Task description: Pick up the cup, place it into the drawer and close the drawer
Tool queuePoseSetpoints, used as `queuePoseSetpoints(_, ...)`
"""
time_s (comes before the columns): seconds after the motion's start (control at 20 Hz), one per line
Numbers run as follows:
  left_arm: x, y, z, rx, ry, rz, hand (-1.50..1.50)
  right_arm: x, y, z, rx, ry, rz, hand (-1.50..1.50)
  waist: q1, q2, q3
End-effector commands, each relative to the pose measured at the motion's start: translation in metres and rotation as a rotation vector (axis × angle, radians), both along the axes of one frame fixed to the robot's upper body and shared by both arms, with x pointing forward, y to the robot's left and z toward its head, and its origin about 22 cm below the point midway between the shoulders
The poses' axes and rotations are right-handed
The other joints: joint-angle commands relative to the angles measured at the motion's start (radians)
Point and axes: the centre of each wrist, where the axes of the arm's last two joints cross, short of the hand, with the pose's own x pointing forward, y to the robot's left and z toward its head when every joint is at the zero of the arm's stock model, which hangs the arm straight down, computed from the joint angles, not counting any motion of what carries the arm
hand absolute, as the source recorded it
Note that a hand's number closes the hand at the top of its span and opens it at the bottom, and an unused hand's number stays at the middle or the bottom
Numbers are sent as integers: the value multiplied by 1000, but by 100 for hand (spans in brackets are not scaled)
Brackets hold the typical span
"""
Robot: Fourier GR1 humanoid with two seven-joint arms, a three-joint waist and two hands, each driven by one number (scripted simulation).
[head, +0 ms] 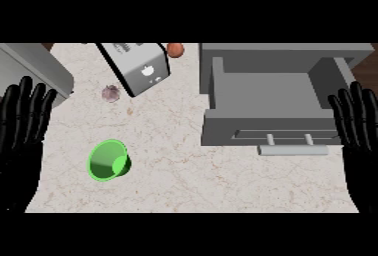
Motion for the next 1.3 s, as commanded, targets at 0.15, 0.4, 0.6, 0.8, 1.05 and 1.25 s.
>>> queuePoseSetpoints(0.15, -27, -41, 1, -48, 5, -140, -150, -1, -3, 5, 5, -34, -31, -150, 7, -18, 17)
queuePoseSetpoints(0.4, -37, -26, -15, -276, 206, -199, -150, 6, -15, 1, -97, 18, 13, -150, 14, -17, 16)
queuePoseSetpoints(0.6, -40, -19, -43, -297, 227, -181, -150, 8, -9, 2, -84, 26, 34, -150, 10, -16, 16)
queuePoseSetpoints(0.8, -39, -1, -55, -311, 262, -159, -150, 11, -19, -1, -87, 15, 41, -150, 9, -16, 16)
queuePoseSetpoints(1.05, -41, -4, -94, -271, 304, -83, -150, 18, -8, -8, -83, 12, 31, -150, 10, -16, 16)
queuePoseSetpoints(1.25, -35, 25, -104, -244, 315, 18, -150, 15, -19, -3, -89, 14, 26, -150, 9, -16, 16)
